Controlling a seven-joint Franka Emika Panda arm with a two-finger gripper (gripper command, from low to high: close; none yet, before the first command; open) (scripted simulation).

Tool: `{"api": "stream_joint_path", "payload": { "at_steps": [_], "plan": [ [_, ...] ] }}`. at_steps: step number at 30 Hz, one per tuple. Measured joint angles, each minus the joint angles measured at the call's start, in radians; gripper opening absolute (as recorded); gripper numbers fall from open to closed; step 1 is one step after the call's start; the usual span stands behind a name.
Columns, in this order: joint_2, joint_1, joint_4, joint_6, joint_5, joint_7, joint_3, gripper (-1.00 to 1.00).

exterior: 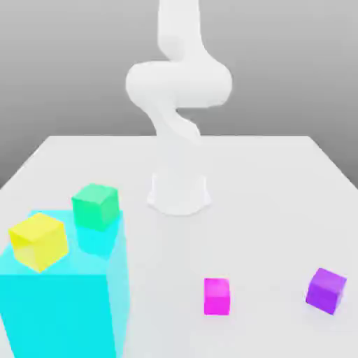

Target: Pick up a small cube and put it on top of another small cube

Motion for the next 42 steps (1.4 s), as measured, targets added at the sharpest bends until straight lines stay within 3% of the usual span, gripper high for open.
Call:
{"api": "stream_joint_path", "payload": {
  "at_steps": [24, 30, 31, 37, 42],
  "plan": [
    [0.877, 0.288, -0.185, 0.364, -0.145, -0.114, 0.260, 0.00],
    [1.096, 0.380, -0.162, 0.514, -0.262, -0.040, 0.176, 0.00],
    [1.117, 0.391, -0.157, 0.531, -0.273, -0.032, 0.162, -1.00],
    [1.127, 0.397, -0.155, 0.539, -0.281, -0.025, 0.155, -1.00],
    [0.991, 0.338, -0.185, 0.433, -0.191, -0.094, 0.233, -1.00]
  ]
}}
